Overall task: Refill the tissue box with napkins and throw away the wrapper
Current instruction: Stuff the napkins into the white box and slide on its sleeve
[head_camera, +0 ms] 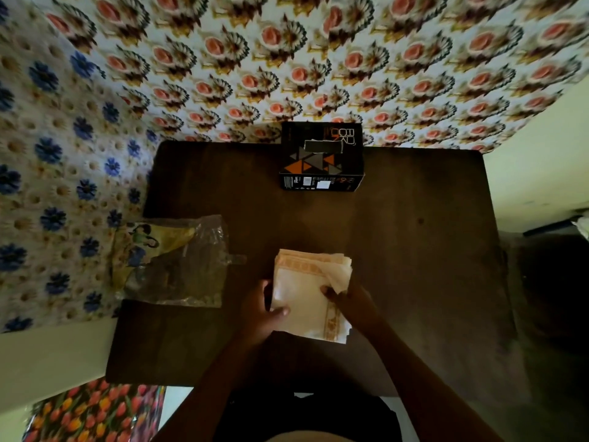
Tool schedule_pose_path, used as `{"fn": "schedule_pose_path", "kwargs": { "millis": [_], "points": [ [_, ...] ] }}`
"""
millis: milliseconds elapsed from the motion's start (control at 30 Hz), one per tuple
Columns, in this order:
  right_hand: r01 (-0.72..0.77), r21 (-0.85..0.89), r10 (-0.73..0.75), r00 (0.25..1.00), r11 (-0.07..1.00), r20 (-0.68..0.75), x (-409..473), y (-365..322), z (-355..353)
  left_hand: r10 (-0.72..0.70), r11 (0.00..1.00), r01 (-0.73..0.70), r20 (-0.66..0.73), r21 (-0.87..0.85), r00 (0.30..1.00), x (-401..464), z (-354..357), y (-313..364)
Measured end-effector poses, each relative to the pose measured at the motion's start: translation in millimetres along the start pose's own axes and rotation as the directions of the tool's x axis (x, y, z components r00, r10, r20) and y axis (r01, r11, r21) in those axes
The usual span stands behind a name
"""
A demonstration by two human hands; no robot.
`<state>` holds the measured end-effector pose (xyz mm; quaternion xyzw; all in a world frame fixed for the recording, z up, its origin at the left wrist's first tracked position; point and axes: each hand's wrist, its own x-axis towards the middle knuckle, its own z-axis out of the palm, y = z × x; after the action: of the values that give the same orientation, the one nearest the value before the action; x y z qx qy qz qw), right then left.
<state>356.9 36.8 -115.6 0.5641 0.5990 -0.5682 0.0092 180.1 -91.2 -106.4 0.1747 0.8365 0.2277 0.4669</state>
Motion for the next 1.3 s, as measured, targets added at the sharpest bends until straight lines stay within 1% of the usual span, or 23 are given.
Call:
{"fn": "schedule_pose_path", "kwargs": {
  "millis": [67,133,200,233,300,400,467,533,600,700,767,833,867,933,967,1033,1200,1300],
  "points": [
    [0.009,-0.046,-0.01,1.0,0.999,-0.015,-2.6,-1.2,-3.3,-0.006,1.0,0.006,-0.021,0.018,1.0,-0.7,2.3,2.0],
    [0.008,-0.044,-0.01,0.999,0.999,-0.049,-2.4,-6.7,-9.4,0.006,0.999,-0.003,-0.08,0.047,0.997,0.4,0.9,7.8],
    [0.008,-0.027,-0.012,0.991,1.0,-0.133,1.9,-14.4,-18.9,0.094,0.994,-0.084,-0.179,0.066,0.979,1.4,-2.9,18.8],
    [0.021,-0.027,-0.026,0.983,0.999,-0.181,7.3,-17.4,-24.7,0.161,0.986,-0.148,-0.228,0.073,0.96,2.8,-5.2,26.7],
    [0.038,-0.015,-0.041,0.968,0.999,-0.246,21.8,-29.3,-38.6,0.287,0.958,-0.273,-0.283,0.086,0.915,9.3,-10.1,52.0],
    [0.092,0.106,-0.057,0.955,0.99,-0.29,47.2,-52.5,-59.5,0.414,0.91,-0.391,-0.323,0.136,0.851,32.9,-18.2,97.8],
    [0.12,0.157,-0.061,0.94,0.98,-0.336,67.0,-74.5,-73.2,0.463,0.887,-0.43,-0.331,0.171,0.822,56.0,-23.0,125.3],
    [0.158,0.118,-0.096,0.906,0.98,-0.412,87.6,-98.1,-88.2,0.484,0.875,-0.443,-0.33,0.195,0.811,78.3,-28.6,149.7],
    [0.195,0.061,-0.146,0.877,0.979,-0.457,109.4,-116.2,-101.6,0.492,0.87,-0.451,-0.322,0.198,0.809,95.4,-34.8,174.2],
    [0.195,0.06,-0.149,0.882,0.979,-0.447,134.6,-135.2,-115.3,0.486,0.874,-0.456,-0.267,0.168,0.832,115.7,-42.9,198.8],
    [0.174,0.093,-0.125,0.912,0.98,-0.39,146.1,-141.0,-119.6,0.481,0.876,-0.454,-0.225,0.162,0.847,123.2,-45.7,205.1],
    [0.166,0.133,-0.111,0.93,0.977,-0.35,153.6,-136.9,-120.8,0.461,0.888,-0.438,-0.255,0.142,0.85,124.6,-47.0,205.3],
    [0.166,0.168,-0.1,0.934,0.972,-0.343,155.4,-130.9,-121.3,0.442,0.897,-0.421,-0.285,0.135,0.851,123.9,-47.3,203.8],
    [0.163,0.291,-0.07,0.95,0.943,-0.305,150.0,-115.4,-118.3,0.433,0.901,-0.404,-0.334,0.156,0.837,118.9,-50.4,191.8],
    [0.162,0.356,-0.061,0.959,0.92,-0.278,144.1,-107.1,-114.9,0.46,0.888,-0.421,-0.333,0.184,0.823,119.4,-50.5,181.1],
    [0.157,0.434,-0.052,0.968,0.887,-0.244,126.9,-92.5,-106.0,0.479,0.876,-0.428,-0.296,0.223,0.826,119.9,-47.6,156.9],
    [0.117,0.54,-0.027,0.985,0.834,-0.172,103.0,-68.3,-92.2,0.387,0.914,-0.328,-0.267,0.24,0.883,100.4,-36.0,129.8],
    [0.055,0.561,0.007,0.994,0.826,-0.108,107.5,-66.2,-94.7,0.304,0.95,-0.271,-0.258,0.154,0.917,95.1,-36.5,128.8]
  ]
}}
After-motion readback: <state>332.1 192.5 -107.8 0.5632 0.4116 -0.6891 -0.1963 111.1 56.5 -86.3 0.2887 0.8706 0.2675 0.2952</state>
